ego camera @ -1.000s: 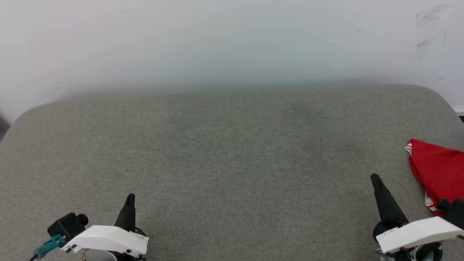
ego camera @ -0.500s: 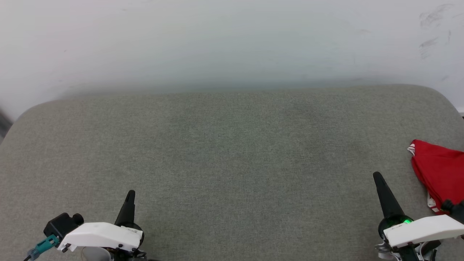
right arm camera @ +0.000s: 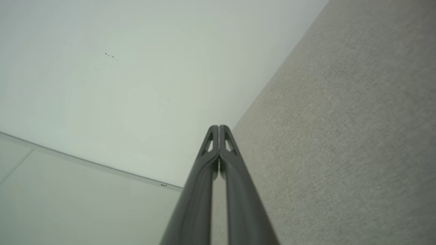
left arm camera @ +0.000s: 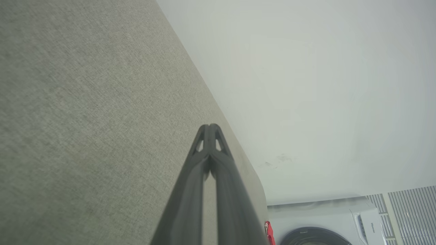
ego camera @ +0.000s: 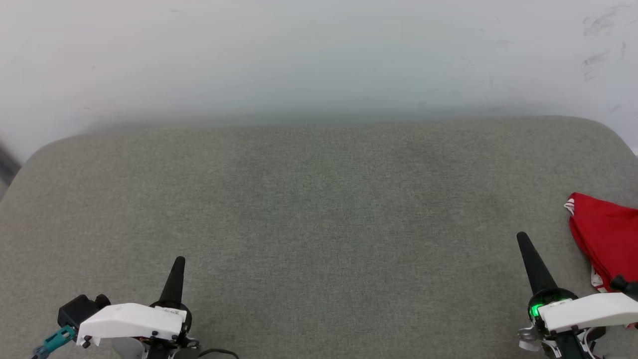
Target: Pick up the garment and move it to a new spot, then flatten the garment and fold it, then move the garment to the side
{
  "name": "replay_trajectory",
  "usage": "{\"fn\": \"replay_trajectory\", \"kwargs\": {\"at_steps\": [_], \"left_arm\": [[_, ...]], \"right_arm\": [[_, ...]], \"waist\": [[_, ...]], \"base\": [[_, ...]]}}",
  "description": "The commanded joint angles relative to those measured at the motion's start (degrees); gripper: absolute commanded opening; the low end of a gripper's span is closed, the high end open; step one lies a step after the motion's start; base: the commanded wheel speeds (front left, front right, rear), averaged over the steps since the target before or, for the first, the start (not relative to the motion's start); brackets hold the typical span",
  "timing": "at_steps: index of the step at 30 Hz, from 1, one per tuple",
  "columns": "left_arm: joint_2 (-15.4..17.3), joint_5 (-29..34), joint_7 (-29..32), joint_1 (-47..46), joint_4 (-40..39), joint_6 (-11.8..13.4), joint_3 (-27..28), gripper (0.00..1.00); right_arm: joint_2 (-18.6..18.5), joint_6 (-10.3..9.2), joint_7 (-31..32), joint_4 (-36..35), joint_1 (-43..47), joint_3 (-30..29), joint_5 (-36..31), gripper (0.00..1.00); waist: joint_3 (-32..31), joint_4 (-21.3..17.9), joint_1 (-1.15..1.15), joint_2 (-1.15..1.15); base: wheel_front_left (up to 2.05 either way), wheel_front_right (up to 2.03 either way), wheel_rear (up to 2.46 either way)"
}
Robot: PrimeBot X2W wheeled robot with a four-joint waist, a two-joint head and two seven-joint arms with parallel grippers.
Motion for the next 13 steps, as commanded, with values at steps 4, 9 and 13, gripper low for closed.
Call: {"fn": "replay_trajectory", "kwargs": {"at_steps": [4, 9, 13], "left_arm": [[-0.54, -2.46, 0.82, -1.69, -0.10, -1.07, 1.23, 0.00], [-1.21, -5.38, 1.82, -1.95, 0.20, -2.00, 2.39, 0.00], [-1.66, -6.96, 2.37, -2.18, 0.37, -2.49, 3.05, 0.00]], "right_arm": [[-0.34, -0.01, 0.30, 0.47, -1.65, -0.34, 3.37, 0.00], [-0.30, -0.01, 0.51, 1.37, -2.23, -0.65, 7.20, 0.00], [-0.26, -0.01, 0.63, 1.92, -2.48, -0.83, 9.27, 0.00]], "waist": [[0.07, 0.15, 0.00, 0.00], [0.17, 0.38, 0.00, 0.00], [0.23, 0.51, 0.00, 0.00]], "base": [[0.00, 0.00, 0.00], [0.00, 0.00, 0.00], [0.00, 0.00, 0.00]]}}
